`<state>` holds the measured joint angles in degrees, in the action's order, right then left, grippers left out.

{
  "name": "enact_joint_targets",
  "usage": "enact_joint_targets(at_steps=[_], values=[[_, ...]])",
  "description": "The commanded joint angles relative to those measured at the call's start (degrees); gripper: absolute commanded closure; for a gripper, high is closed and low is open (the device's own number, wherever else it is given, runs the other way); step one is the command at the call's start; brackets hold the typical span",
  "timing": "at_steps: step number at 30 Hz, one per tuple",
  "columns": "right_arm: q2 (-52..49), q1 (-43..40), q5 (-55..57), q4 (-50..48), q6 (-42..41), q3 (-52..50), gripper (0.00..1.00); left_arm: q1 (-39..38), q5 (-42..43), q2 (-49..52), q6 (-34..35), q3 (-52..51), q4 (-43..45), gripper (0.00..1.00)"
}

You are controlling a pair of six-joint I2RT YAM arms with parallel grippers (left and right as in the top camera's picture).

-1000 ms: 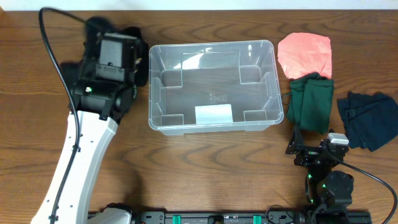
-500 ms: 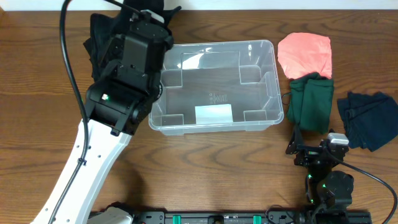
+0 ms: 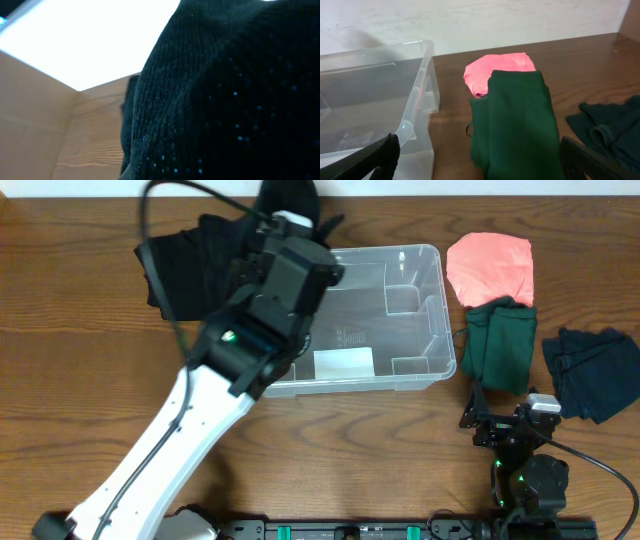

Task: Pack container
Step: 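Lift the knit garment with the left gripper and carry it over the bin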

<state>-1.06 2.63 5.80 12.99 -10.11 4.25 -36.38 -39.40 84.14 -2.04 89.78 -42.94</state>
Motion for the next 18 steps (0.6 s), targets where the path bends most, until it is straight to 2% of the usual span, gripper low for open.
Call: enact_joint_targets(at_steps=[1,4,11,18], values=[[0.31,-0.66,-0.22,0.07,-0.57,-0.17,0.01,-1.4,1.51,2.6,0.66,2.67,2.12,0.94],[0.31,-0.66,-0.22,0.07,-0.55,-0.17,0.01,-2.25,1.51,3.85,-2.91,2.67,3.98,0.94],[0.31,-0.66,-0.22,0.07,-0.57,-0.17,0.01,-2.34,1.7,4.63,-6.19,2.62,3.98,0.94],[0.31,-0.66,-0.22,0.07,-0.57,-0.17,0.01,-2.32,1.03,5.01,-6.27,2.54,2.82,0.94]])
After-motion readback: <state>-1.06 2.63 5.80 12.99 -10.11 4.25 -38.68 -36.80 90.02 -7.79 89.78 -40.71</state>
